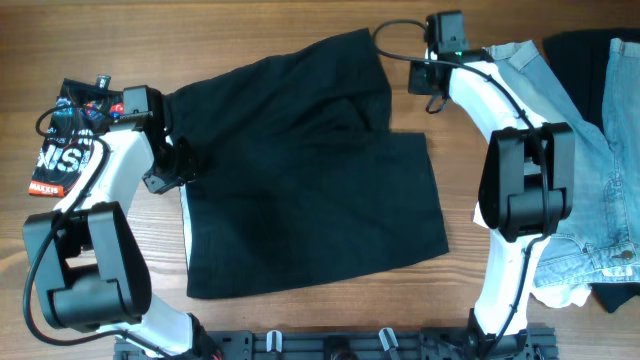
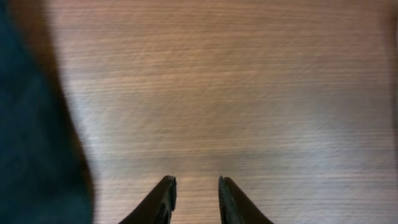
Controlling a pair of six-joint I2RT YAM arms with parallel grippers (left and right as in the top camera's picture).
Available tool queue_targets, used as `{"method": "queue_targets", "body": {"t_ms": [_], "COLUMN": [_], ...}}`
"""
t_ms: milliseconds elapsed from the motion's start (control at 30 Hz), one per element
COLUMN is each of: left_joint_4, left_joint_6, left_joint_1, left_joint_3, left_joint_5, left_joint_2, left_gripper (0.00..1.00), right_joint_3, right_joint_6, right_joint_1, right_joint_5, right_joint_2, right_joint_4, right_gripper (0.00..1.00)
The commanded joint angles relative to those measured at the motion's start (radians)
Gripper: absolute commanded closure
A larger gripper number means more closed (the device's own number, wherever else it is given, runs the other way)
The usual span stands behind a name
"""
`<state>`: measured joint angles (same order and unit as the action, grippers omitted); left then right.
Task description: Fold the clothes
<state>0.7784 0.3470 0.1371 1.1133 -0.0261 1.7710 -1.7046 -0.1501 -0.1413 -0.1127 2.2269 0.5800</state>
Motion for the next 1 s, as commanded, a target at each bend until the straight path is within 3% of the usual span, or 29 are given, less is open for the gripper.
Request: {"method": "queue_targets", "body": {"t_ms": [0,33,133,400,667,767,967], "left_joint_4": [-0.005,-0.008,-0.008,-0.007,0.009,0.011,-0.047], "left_joint_6": [0.009,0.009,0.009,0.009,0.009,0.009,-0.003], "left_joint_1": [0.004,0.004,0.004,0.004,0.004,0.004,0.004], "left_joint_3": [-0.008,-0.008,-0.008,-0.008,-0.008,-0.008,-0.008], "left_joint_5": [0.017,0.017,0.017,0.016,0.017,0.016,-0.054], "left_joint_2": [0.010,0.010,0.010,0.010,0.010,0.010,0.010], "left_gripper": [0.96,0.96,0.96,0.96,0.96,0.96,0.96], "right_joint_3": [-0.011,-0.011,0.022,0.162,0.181,0.181,0.150], "right_joint_6": [0.045,0.072,0.068,0.035,-0.095,-0.072,-0.092], "right_joint_1": [-0.016,-0.016,-0.018,-0.092,-0.029,0.060,0.069], "right_joint_5": [0.332,0.465,0.536,0.536,-0.102,-0.092,-0.086], "right_joint_2": [-0.059,-0.065,-0.063,-0.058,-0.058,-0.058,-0.083], "right_joint_4": [0.154,0.209,0.274,0.110,0.161,0.137,0.166], "right_gripper": [0.69,0.68,0.67,0.65,0.64,0.65,0.59]}}
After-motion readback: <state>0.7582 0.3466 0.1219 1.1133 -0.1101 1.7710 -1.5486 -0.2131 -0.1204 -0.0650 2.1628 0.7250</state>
